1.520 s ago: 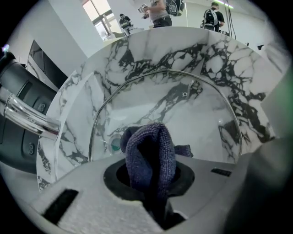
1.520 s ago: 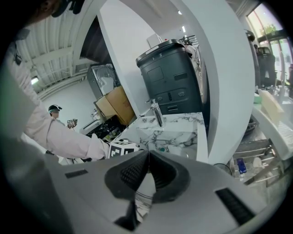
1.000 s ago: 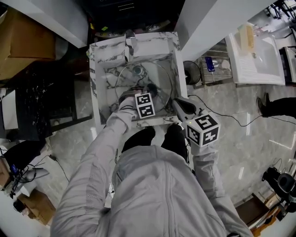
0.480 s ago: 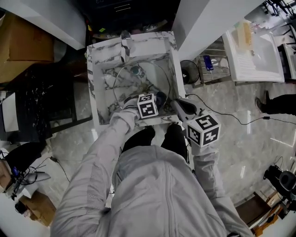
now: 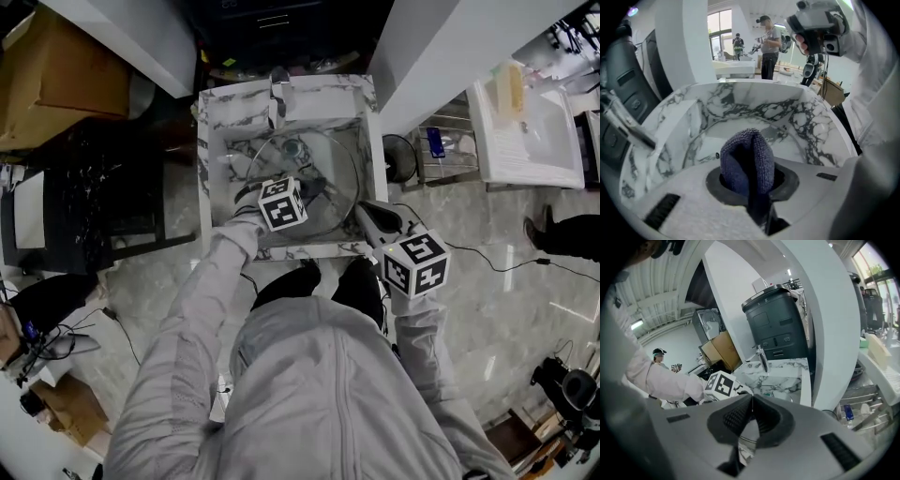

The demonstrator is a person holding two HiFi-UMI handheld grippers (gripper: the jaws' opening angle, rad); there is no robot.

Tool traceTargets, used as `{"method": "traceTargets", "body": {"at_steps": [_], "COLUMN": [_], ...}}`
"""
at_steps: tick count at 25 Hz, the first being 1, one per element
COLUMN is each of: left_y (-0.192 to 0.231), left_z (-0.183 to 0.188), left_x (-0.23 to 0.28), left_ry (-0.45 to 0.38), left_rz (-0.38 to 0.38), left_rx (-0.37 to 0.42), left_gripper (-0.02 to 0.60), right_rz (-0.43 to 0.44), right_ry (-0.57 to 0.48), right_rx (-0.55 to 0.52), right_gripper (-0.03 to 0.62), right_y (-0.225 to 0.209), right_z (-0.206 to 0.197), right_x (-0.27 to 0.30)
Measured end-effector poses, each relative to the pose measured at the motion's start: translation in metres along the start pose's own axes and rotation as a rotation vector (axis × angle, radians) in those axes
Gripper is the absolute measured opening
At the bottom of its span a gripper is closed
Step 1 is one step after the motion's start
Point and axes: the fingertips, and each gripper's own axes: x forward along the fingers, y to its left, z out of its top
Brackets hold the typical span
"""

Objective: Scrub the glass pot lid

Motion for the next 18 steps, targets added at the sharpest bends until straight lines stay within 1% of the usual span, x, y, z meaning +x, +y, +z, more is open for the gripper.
{"method": "traceTargets", "body": {"at_steps": [3, 5, 7, 9, 11, 15, 18], "left_y": [0.04, 0.061, 0.074, 0.081, 0.083, 0.081, 0.069], "left_z": [-0.034, -0.062, -0.084, -0.098, -0.107, -0.123, -0.126], "left_x": [-0.028, -0.042, -0.051, -0.056, -0.055, -0.045, -0.034], "left_ry": [0.06, 0.125, 0.196, 0.25, 0.292, 0.391, 0.417], "left_rz": [0.124, 0.198, 0.246, 0.284, 0.293, 0.281, 0.26], "left_rx": [-0.05, -0.071, -0.073, -0.061, -0.052, -0.029, -0.019], "left_gripper": [0.072, 0.072, 0.072, 0.072, 0.072, 0.072, 0.072], "right_rz": [0.018, 0.029, 0.037, 0.043, 0.05, 0.065, 0.072], "right_ry": [0.003, 0.007, 0.014, 0.027, 0.042, 0.071, 0.093], "right_rx": [-0.006, -0.01, -0.011, -0.009, -0.005, -0.006, -0.009], "right_gripper": [0.029, 0.029, 0.029, 0.029, 0.029, 0.03, 0.029], "right_y": [0.003, 0.006, 0.007, 0.009, 0.008, 0.002, -0.004], "right_z": [0.003, 0.004, 0.003, 0.001, -0.002, -0.003, -0.003], "right_x": [0.007, 0.011, 0.014, 0.016, 0.017, 0.019, 0.019]}}
